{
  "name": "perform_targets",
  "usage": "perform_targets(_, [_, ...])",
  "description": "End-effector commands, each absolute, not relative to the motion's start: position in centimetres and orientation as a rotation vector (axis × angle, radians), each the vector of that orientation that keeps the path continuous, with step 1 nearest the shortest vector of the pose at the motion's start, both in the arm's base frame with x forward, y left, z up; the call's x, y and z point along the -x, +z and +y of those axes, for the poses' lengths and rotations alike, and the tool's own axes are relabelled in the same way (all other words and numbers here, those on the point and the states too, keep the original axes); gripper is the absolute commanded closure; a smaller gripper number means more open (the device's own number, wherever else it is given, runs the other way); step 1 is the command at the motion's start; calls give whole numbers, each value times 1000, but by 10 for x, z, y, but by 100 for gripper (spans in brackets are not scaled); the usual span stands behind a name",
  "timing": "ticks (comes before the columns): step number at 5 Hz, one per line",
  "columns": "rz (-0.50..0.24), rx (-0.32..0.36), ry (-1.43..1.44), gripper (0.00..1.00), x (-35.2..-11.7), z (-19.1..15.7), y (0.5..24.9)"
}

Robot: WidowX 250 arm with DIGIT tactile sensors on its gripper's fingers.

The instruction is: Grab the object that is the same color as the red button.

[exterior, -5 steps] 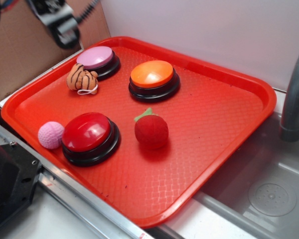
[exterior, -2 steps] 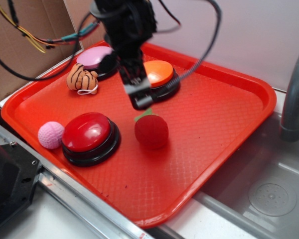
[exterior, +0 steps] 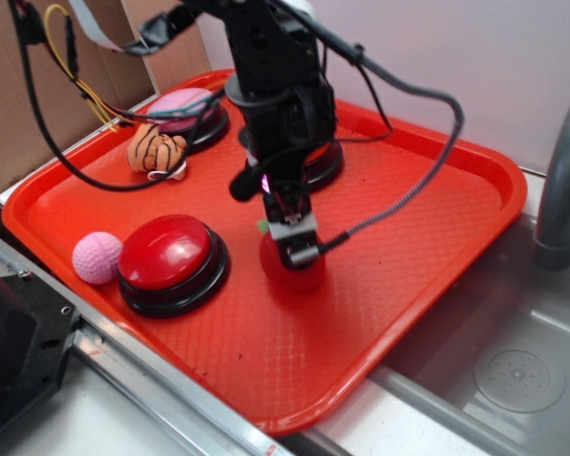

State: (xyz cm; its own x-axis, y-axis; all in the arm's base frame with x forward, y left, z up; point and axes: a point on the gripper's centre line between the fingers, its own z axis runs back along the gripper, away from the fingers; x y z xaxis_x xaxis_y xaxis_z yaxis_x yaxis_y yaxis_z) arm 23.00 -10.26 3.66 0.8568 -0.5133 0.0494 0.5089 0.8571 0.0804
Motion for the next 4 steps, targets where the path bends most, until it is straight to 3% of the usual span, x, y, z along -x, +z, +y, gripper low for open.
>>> perform_targets(1, [-31,-62,-520,0,-229,-109,19])
perform_targets(2, [-5,-63,-532,0,-229,-108,7])
perform_targets(3, [2,-71,-550,100,-228,-111,1])
perform_targets(4, [0,-89,-549,100,-229,-110,3])
